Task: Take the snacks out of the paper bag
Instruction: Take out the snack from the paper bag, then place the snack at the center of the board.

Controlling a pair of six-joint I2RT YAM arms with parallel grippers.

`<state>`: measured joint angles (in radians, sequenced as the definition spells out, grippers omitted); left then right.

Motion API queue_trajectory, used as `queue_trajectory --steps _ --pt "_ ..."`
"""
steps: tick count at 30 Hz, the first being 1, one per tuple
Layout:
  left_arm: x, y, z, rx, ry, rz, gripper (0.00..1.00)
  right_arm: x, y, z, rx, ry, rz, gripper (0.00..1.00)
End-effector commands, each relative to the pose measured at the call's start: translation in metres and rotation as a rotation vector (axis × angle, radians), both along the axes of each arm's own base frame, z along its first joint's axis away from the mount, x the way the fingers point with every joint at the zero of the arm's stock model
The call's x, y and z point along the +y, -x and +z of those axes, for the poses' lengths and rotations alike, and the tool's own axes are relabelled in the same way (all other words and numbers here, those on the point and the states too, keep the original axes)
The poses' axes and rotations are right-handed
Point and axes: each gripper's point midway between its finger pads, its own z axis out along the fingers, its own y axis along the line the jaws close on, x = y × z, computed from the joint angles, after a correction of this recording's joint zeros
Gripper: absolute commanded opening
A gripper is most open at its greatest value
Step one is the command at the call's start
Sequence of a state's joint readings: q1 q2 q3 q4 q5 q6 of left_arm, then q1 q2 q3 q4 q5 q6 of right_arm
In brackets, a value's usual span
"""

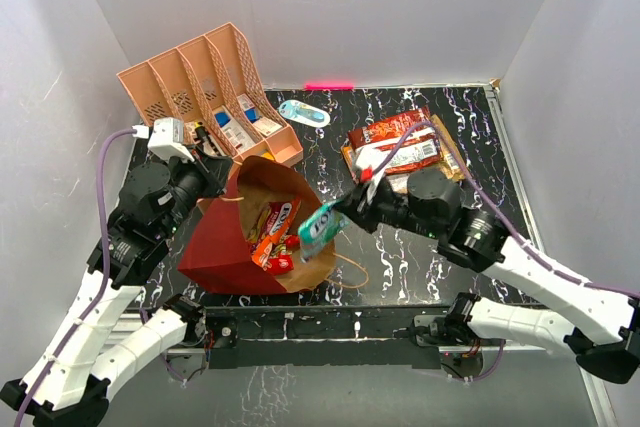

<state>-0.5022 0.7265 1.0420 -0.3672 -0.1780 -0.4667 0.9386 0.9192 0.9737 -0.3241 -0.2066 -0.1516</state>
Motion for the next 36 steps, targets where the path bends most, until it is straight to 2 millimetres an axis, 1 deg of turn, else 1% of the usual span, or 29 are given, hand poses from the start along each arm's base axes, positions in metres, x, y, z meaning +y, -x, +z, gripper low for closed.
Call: queue_trajectory --steps 1,3,5,8,10,13,15,16,20,23,24,25,26,27,28,31,36 --pt "0.008 0.0 0.016 -0.035 0.002 0.037 0.0 -0.043 -0.04 0.048 0.305 -0.281 -0.534 0.08" --pt "0.008 0.001 0.013 -0.023 0.01 0.039 0.0 -0.068 -0.058 0.046 0.309 -0.287 -0.729 0.08" --pt "0.007 0.001 0.01 -0.014 0.014 0.037 0.0 -0.093 -0.074 0.041 0.269 -0.279 -0.907 0.08" --pt "0.009 0.003 0.006 0.002 0.012 0.042 0.0 -0.112 -0.098 0.039 0.191 -0.224 -1.053 0.08" --pt "0.01 0.004 0.005 0.008 0.014 0.044 0.0 -0.124 -0.121 0.031 0.151 -0.122 -1.124 0.08" --pt "0.01 0.005 0.007 -0.008 0.023 0.046 0.0 -0.139 -0.165 0.013 0.186 -0.024 -1.156 0.08" --pt "0.009 0.004 0.009 -0.012 0.026 0.043 0.0 -0.141 -0.191 0.003 0.258 -0.017 -1.117 0.07" --pt "0.008 0.003 0.01 -0.013 0.026 0.04 0.0 -0.15 -0.208 -0.005 0.304 -0.022 -1.123 0.08" --pt "0.008 0.004 0.013 -0.018 0.026 0.034 0.0 -0.164 -0.244 -0.01 0.399 -0.106 -1.116 0.08" --pt "0.008 0.005 0.013 -0.026 0.03 0.034 0.0 -0.183 -0.269 -0.016 0.437 -0.161 -1.118 0.08" --pt "0.008 0.005 0.013 -0.027 0.031 0.032 0.0 -0.186 -0.276 -0.019 0.469 -0.183 -1.101 0.08" --pt "0.008 0.005 0.013 -0.026 0.031 0.03 0.0 -0.185 -0.281 -0.021 0.503 -0.208 -1.063 0.08" --pt "0.007 0.006 0.013 -0.025 0.029 0.028 0.0 -0.175 -0.282 -0.02 0.546 -0.237 -0.978 0.08" --pt "0.007 0.005 0.012 -0.022 0.027 0.026 0.0 -0.171 -0.286 -0.02 0.563 -0.249 -0.941 0.08" --pt "0.007 0.005 0.012 -0.022 0.025 0.025 0.0 -0.162 -0.286 -0.018 0.582 -0.258 -0.881 0.08" --pt "0.007 0.006 0.01 -0.02 0.022 0.024 0.0 -0.149 -0.29 -0.016 0.591 -0.283 -0.797 0.07" --pt "0.005 0.006 0.009 -0.02 0.033 0.017 0.0 -0.134 -0.289 -0.01 0.607 -0.33 -0.654 0.08"
